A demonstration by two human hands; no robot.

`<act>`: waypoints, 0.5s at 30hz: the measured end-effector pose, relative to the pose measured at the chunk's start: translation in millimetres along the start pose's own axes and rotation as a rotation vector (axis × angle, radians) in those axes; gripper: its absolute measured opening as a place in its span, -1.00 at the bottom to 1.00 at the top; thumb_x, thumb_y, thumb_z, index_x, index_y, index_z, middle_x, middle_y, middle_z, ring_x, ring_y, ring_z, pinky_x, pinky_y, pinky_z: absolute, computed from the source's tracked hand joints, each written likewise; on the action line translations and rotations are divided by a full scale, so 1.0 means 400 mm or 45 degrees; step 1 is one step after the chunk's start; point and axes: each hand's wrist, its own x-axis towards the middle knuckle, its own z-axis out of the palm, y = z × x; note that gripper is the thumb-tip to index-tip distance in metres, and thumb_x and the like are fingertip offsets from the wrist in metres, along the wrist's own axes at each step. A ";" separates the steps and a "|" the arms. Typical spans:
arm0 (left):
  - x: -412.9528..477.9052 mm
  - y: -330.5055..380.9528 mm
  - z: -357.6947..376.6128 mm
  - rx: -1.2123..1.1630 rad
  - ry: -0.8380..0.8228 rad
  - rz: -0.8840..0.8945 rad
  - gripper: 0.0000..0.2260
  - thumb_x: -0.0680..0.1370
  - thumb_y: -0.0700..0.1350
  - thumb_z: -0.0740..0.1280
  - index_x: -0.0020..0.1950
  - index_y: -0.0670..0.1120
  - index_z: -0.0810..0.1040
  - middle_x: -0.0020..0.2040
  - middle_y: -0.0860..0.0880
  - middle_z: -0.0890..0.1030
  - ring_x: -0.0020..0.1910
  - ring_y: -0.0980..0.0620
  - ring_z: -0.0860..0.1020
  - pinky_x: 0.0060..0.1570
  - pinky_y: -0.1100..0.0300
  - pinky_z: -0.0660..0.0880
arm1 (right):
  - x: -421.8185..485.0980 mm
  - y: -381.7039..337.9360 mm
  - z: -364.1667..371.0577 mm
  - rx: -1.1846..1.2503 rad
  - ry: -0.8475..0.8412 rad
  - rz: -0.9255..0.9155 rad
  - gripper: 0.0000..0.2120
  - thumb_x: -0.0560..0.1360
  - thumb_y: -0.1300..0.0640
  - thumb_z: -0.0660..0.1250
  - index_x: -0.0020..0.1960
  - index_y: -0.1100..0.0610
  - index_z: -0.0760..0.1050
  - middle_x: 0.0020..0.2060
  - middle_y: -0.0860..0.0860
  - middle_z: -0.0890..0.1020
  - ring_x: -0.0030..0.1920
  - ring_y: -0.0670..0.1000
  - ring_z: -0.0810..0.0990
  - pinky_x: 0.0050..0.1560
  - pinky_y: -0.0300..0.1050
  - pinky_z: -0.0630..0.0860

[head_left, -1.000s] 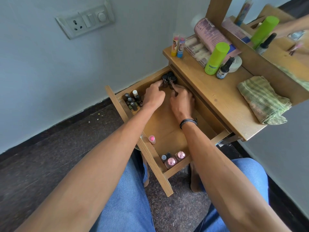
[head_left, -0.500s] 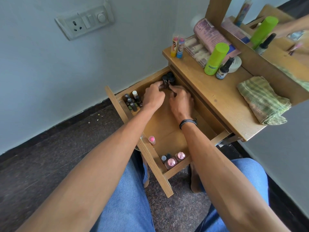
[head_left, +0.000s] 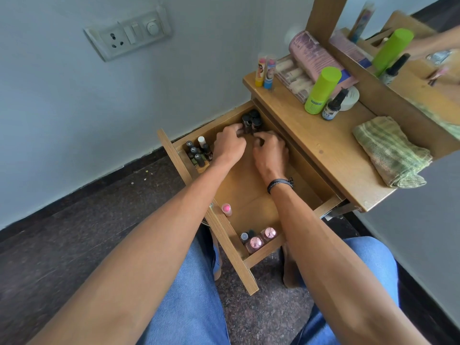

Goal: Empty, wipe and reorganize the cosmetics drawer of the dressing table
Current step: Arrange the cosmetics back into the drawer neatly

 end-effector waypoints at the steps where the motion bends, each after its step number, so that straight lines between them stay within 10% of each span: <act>1: -0.001 -0.001 0.000 0.000 -0.002 0.005 -0.58 0.57 -0.27 0.25 0.41 -0.03 0.53 0.27 0.01 0.63 0.33 -0.03 0.53 0.40 -0.02 0.40 | 0.000 -0.001 0.001 -0.002 -0.005 -0.004 -0.68 0.60 0.14 0.20 0.23 0.02 0.66 0.26 0.00 0.64 0.17 0.12 0.62 0.07 -0.11 0.47; 15: -0.037 0.012 -0.022 -0.007 0.175 0.158 -0.80 0.60 -0.26 0.30 0.13 -0.07 0.66 0.04 0.04 0.69 0.06 0.07 0.63 0.16 0.07 0.56 | -0.066 -0.010 -0.088 0.099 -0.045 -0.134 -0.73 0.55 0.23 0.27 0.11 0.06 0.70 0.08 -0.01 0.72 0.05 0.03 0.66 0.03 -0.15 0.52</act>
